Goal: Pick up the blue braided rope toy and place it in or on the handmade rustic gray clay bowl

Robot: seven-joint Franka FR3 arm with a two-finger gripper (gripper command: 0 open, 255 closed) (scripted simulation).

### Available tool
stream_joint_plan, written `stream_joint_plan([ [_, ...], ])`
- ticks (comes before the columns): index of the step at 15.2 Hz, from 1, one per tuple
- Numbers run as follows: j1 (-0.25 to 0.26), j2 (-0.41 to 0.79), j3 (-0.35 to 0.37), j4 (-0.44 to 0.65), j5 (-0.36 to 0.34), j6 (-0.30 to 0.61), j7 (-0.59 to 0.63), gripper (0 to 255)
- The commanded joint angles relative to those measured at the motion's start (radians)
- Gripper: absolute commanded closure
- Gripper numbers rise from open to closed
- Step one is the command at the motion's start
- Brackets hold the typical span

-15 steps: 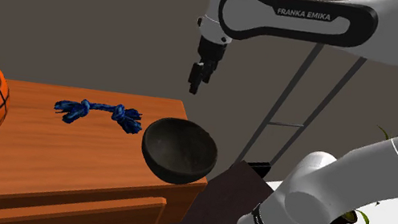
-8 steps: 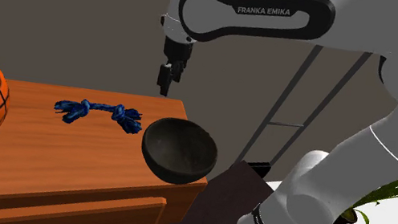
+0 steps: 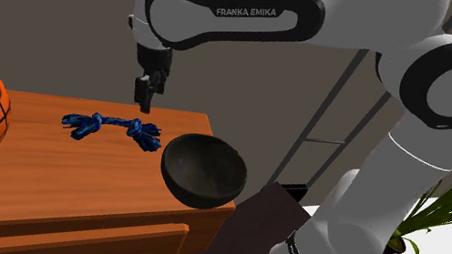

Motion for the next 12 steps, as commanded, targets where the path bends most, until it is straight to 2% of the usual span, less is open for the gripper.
stream_joint_plan([
  [1, 0.023, 0.057, 0.020, 0.051, -0.021, -0.001, 0.005, 0],
  [6, 0.080, 0.193, 0.053, 0.192, -0.075, -0.026, 0.009, 0],
  [12, 0.074, 0.203, 0.047, 0.124, -0.082, 0.051, 0.015, 0],
])
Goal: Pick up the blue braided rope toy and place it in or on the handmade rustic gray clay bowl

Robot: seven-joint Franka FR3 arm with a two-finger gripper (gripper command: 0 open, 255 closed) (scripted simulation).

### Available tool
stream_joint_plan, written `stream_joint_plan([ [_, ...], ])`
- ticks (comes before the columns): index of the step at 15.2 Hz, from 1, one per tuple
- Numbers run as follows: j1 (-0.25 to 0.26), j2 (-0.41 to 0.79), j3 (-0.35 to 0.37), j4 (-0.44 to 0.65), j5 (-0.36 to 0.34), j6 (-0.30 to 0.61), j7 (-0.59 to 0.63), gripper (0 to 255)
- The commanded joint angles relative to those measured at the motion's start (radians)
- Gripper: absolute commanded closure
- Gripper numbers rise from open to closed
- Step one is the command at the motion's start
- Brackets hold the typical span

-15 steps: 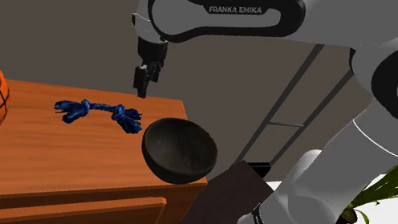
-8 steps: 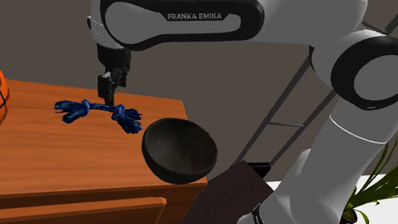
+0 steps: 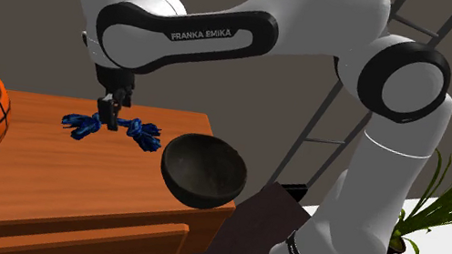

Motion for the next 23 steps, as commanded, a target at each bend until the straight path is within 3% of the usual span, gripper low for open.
stream_joint_plan([
  [1, -0.002, 0.006, -0.002, -0.029, -0.004, 0.034, 0.004, 0],
  [9, -0.002, 0.006, -0.002, -0.028, -0.004, 0.034, 0.004, 0],
  [10, -0.002, 0.006, -0.002, -0.028, -0.004, 0.034, 0.004, 255],
  [19, -0.002, 0.006, -0.002, -0.029, -0.004, 0.034, 0.004, 255],
  [23, -0.002, -0.007, 0.000, 0.008, 0.003, -0.014, -0.005, 255],
])
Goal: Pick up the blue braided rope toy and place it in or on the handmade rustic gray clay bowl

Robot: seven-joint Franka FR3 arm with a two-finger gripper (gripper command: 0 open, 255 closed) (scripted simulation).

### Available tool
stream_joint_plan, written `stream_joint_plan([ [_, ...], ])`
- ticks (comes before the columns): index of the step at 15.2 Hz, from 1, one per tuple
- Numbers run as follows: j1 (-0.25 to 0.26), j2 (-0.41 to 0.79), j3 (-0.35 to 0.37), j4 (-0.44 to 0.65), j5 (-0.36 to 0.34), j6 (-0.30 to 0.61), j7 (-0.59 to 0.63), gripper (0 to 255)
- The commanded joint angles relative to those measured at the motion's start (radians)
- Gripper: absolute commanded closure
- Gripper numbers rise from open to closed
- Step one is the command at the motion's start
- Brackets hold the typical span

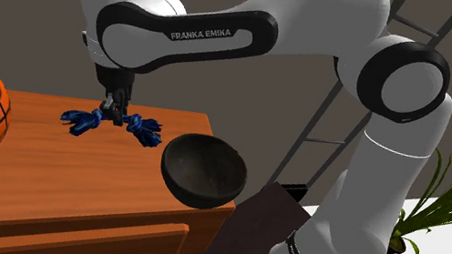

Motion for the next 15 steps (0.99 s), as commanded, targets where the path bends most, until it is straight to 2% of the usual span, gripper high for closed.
stream_joint_plan([
  [1, -0.001, -0.011, 0.001, 0.015, 0.005, -0.025, -0.006, 255],
  [15, 0.005, -0.026, 0.006, 0.183, 0.017, -0.206, -0.031, 255],
])
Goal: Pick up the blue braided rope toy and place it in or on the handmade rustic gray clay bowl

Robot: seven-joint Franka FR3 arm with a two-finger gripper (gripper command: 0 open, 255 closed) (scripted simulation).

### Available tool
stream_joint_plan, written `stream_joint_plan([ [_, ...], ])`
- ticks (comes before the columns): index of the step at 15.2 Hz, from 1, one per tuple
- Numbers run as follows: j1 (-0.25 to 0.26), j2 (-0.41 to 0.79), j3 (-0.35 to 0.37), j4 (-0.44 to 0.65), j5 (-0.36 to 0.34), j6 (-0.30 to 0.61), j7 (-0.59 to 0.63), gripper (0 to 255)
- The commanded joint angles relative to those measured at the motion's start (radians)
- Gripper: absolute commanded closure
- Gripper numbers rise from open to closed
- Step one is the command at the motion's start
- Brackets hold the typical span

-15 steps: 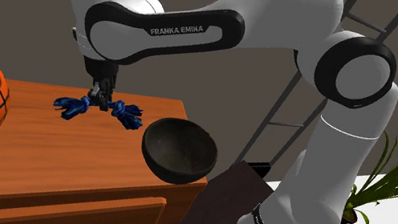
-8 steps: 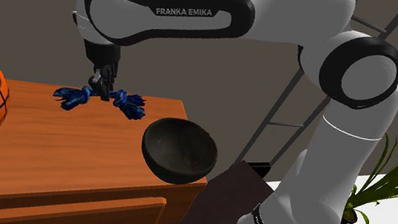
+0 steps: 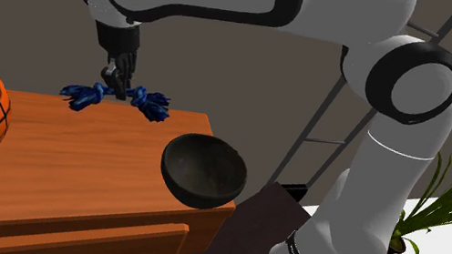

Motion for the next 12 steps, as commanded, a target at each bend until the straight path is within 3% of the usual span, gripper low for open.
stream_joint_plan([
  [1, 0.002, 0.005, 0.000, 0.032, -0.001, -0.027, -0.003, 255],
  [12, 0.018, 0.034, 0.004, 0.220, -0.009, -0.187, -0.016, 255],
])
